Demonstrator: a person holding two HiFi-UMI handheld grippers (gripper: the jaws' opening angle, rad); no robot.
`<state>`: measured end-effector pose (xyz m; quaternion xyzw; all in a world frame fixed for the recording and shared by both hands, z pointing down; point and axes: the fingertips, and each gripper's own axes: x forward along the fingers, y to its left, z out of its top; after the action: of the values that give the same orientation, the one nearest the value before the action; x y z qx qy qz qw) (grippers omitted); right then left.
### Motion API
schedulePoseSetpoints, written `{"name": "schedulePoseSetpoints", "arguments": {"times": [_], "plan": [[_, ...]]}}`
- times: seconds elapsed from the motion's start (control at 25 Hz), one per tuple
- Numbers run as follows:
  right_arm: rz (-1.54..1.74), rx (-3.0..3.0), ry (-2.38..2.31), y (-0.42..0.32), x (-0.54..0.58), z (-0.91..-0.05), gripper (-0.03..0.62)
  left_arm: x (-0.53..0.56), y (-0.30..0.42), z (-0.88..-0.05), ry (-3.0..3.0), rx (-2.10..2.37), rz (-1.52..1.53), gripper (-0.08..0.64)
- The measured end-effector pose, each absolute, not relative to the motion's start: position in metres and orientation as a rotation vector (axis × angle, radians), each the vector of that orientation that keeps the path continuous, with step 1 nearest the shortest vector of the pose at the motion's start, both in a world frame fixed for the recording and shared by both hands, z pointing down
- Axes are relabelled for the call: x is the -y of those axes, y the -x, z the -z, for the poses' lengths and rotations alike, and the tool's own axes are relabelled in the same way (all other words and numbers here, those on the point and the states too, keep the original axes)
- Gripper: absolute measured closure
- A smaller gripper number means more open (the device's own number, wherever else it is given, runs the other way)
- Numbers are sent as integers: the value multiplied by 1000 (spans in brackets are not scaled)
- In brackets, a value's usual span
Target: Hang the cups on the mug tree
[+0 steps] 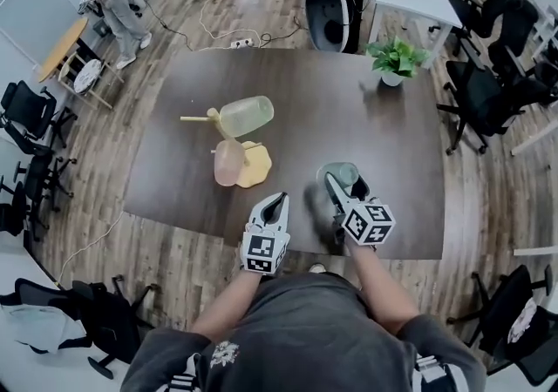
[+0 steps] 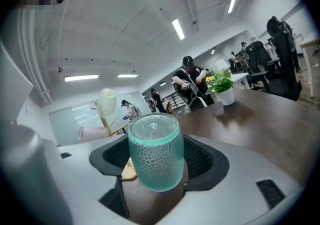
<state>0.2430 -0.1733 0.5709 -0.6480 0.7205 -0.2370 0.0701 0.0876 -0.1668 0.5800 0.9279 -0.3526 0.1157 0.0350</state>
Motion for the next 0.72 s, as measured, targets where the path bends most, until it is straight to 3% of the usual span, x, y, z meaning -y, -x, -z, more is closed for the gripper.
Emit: {"name": "schedulePoseSetpoints", "arguments": {"times": [0.72], "plan": [[954,-2042,1558,-161,256,-551,252,180,-10,-584,-2864,1201,-424,554]]}}
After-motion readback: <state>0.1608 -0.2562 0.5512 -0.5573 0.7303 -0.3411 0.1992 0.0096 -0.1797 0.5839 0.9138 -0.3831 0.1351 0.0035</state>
